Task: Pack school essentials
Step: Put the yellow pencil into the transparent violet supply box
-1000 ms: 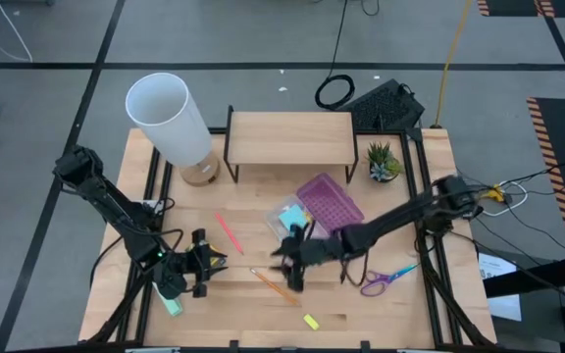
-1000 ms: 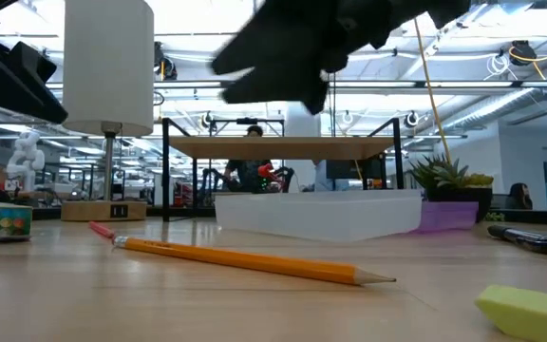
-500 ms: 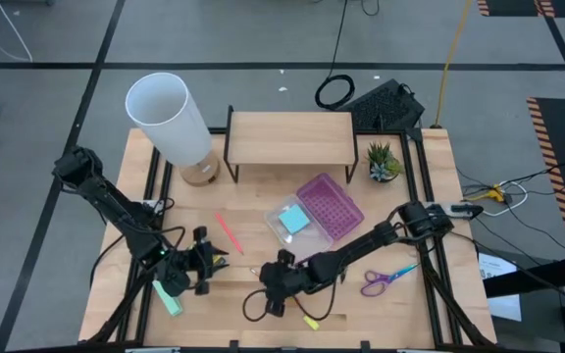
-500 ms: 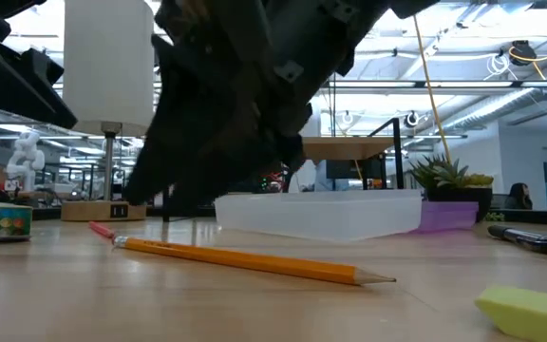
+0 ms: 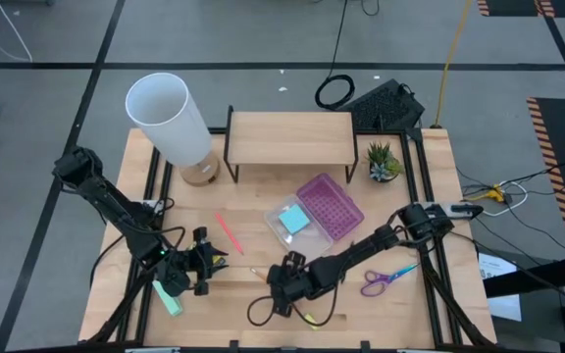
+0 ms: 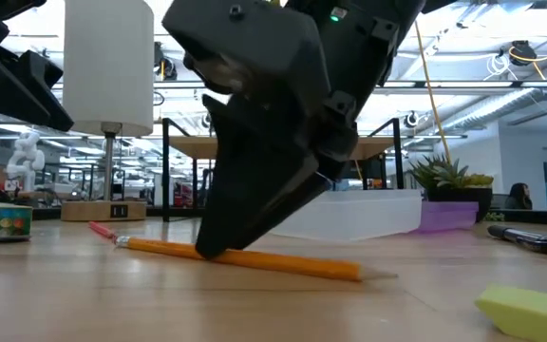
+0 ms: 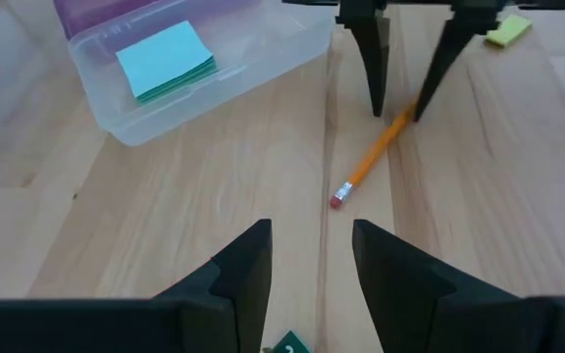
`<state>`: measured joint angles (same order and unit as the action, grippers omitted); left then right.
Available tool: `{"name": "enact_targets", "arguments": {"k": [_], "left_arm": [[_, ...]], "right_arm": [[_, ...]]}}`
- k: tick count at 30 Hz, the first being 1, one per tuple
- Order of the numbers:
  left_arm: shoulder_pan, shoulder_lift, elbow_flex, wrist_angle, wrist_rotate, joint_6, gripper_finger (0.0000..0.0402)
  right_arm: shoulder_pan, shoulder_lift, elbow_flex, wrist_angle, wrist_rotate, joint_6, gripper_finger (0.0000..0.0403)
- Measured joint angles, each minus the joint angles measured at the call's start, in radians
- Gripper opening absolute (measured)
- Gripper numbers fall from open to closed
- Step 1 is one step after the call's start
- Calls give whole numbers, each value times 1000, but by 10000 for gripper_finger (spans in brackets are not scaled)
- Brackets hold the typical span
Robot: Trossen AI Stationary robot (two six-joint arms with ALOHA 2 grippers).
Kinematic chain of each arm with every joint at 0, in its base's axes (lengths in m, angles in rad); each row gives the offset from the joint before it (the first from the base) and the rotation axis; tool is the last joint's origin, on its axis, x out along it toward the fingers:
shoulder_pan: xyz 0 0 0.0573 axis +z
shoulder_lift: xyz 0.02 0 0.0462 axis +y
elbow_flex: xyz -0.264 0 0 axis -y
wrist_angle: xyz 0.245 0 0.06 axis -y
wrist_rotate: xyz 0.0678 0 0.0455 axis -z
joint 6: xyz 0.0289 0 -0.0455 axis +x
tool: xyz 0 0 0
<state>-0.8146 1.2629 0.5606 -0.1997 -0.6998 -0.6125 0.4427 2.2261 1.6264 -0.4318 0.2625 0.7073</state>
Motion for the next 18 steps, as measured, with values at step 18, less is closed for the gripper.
{"name": "enact_targets", "arguments": {"k": [18], "left_arm": [[0,0,0,0,0,-2,150]], "right_arm": [[-29,-8,-1,-47,-67,-30,8]]}}
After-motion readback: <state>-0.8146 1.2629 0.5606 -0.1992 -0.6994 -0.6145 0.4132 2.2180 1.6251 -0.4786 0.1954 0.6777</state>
